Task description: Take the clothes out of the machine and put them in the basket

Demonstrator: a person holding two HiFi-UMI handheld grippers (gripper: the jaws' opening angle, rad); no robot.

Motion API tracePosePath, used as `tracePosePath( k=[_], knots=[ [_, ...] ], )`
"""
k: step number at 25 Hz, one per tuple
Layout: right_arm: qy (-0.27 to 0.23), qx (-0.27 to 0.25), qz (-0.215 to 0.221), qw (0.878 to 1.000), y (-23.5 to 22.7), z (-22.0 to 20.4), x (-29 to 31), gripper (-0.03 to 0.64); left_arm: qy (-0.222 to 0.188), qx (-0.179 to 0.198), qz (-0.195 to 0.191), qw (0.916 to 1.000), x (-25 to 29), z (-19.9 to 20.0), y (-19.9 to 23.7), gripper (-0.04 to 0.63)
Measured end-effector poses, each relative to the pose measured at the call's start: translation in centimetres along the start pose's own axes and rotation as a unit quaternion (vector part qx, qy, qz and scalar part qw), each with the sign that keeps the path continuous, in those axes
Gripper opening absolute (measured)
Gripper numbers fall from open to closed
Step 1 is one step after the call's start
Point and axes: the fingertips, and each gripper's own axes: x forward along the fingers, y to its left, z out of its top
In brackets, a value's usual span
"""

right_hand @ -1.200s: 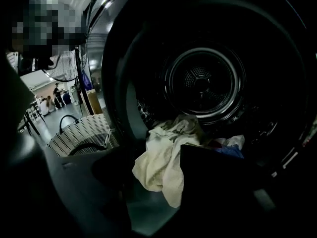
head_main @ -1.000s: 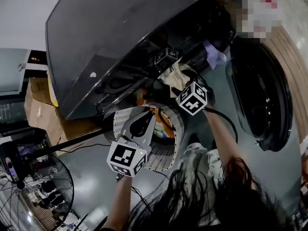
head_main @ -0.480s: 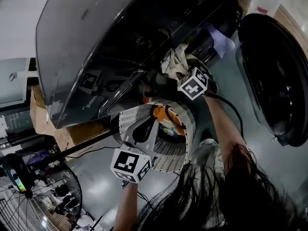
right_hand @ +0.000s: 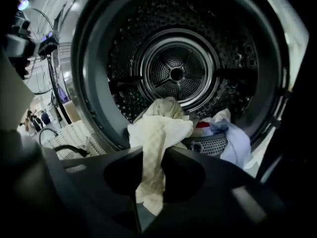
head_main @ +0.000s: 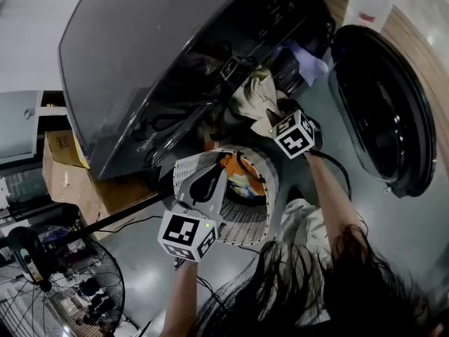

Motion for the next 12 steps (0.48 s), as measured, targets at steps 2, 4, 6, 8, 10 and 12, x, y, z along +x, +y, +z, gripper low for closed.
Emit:
tracePosePath(
  k=[2,4,6,8,10,12],
  knots=[
    [-0.015,0.007,0.000,1.000,0.4,0.8,-2.2,0.098,0.003,0.003,-0.004,1.0000,-0.5,0.6,-0.6,0.020],
    [-0.031,0.013,-0.001,0.999,0.8,1.8,-4.5,0.098,0.008,0.013,-0.009,0.9999,-0.9,1.3,-1.3,0.025],
    [-0.045,0.013,-0.001,0.999,1.0,3.0,-6.8,0.098,0.013,0.028,-0.013,0.9995,-1.1,2.0,-2.0,0.031],
    [-0.058,0.009,0.002,0.998,1.3,4.1,-8.9,0.097,0.016,0.037,-0.015,0.9991,-1.4,2.6,-2.6,0.038],
    [-0.063,-0.002,0.008,0.998,1.8,5.1,-10.6,0.097,0.017,0.036,-0.016,0.9991,-1.6,3.2,-3.0,0.041],
    [-0.064,-0.015,0.015,0.998,2.2,6.0,-12.2,0.097,0.016,0.030,-0.015,0.9993,-1.9,3.8,-3.4,0.044]
  ],
)
